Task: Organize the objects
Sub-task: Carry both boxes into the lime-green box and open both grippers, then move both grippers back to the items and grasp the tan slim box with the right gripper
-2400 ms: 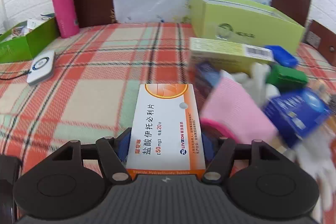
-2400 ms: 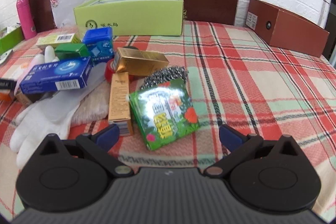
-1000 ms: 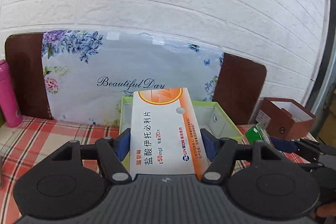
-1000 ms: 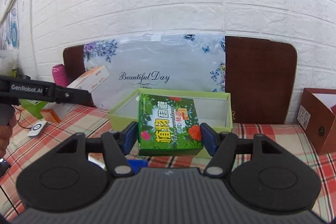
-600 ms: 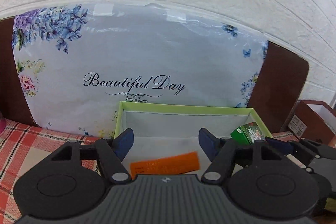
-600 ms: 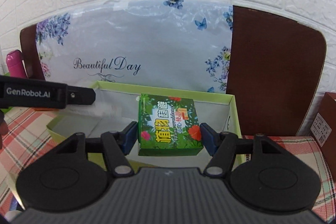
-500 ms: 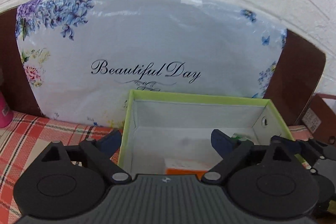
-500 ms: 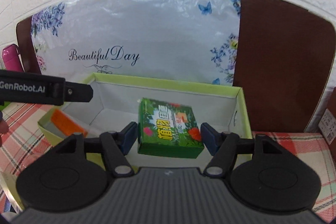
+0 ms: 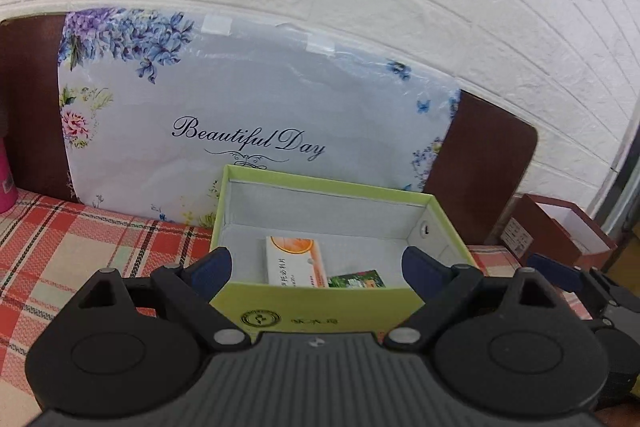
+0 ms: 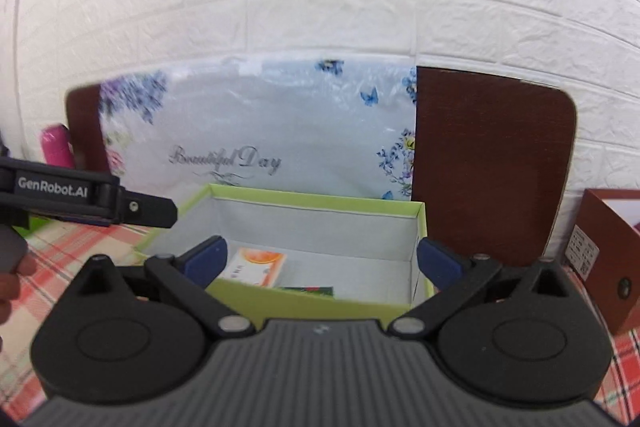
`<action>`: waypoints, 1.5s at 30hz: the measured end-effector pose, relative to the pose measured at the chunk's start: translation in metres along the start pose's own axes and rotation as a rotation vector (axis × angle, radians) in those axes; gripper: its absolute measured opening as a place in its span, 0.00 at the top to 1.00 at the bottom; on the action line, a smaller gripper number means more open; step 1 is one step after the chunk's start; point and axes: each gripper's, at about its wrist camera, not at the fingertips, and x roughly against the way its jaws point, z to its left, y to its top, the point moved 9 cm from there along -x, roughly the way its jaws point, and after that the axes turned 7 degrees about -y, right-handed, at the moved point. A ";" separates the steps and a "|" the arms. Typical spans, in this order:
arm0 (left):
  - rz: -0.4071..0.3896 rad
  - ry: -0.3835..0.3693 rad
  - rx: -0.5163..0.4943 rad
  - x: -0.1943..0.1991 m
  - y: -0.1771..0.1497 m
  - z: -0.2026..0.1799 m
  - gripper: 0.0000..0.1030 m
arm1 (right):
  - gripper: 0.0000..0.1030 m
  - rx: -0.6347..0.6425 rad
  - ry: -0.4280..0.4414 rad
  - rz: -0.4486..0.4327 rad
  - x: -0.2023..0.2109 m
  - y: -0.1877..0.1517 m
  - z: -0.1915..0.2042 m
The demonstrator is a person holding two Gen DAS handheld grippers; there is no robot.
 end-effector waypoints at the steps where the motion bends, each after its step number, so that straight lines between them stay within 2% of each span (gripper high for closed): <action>1: 0.002 -0.007 -0.019 0.010 -0.005 -0.006 0.08 | 0.00 -0.010 0.007 -0.006 0.014 -0.002 0.000; 4: -0.023 -0.012 -0.068 0.041 -0.021 -0.022 0.08 | 0.00 -0.039 0.007 -0.034 0.052 -0.014 -0.001; 7: -0.055 0.018 -0.106 0.069 -0.038 -0.030 0.07 | 0.00 -0.040 -0.019 -0.046 0.084 -0.030 -0.001; 12: -0.095 0.067 -0.110 0.109 -0.077 -0.031 0.03 | 0.00 -0.041 -0.058 -0.052 0.127 -0.061 0.000; 19: 0.008 0.117 -0.069 0.133 -0.147 -0.017 0.03 | 0.00 -0.005 -0.074 0.047 0.156 -0.119 0.014; 24: 0.082 0.128 -0.041 0.143 -0.183 -0.001 0.03 | 0.00 0.011 -0.049 0.123 0.167 -0.157 0.030; 29: 0.087 0.150 -0.029 0.153 -0.190 0.014 0.03 | 0.00 0.032 -0.009 0.193 0.169 -0.181 0.052; 33: 0.070 0.150 -0.027 0.159 -0.183 0.021 0.03 | 0.00 0.047 0.032 0.180 0.166 -0.173 0.070; 35: 0.070 0.117 -0.043 0.159 -0.179 0.018 0.03 | 0.00 0.084 0.035 0.161 0.161 -0.166 0.074; 38: 0.071 0.031 -0.078 0.155 -0.173 0.005 0.03 | 0.01 0.107 -0.009 0.159 0.145 -0.161 0.066; 39: 0.069 0.002 -0.093 0.152 -0.171 -0.001 0.03 | 0.02 0.096 -0.020 0.173 0.140 -0.162 0.061; 40: 0.069 -0.023 -0.106 0.149 -0.169 -0.006 0.03 | 0.13 0.074 -0.028 0.190 0.134 -0.163 0.055; 41: 0.071 -0.049 -0.119 0.145 -0.167 -0.011 0.03 | 0.30 0.052 -0.031 0.205 0.130 -0.164 0.052; 43: 0.079 -0.082 -0.153 0.133 -0.164 -0.021 0.03 | 0.46 0.009 -0.024 0.238 0.122 -0.166 0.044; 45: 0.087 -0.113 -0.199 0.120 -0.161 -0.030 0.03 | 0.47 -0.008 -0.028 0.242 0.118 -0.168 0.040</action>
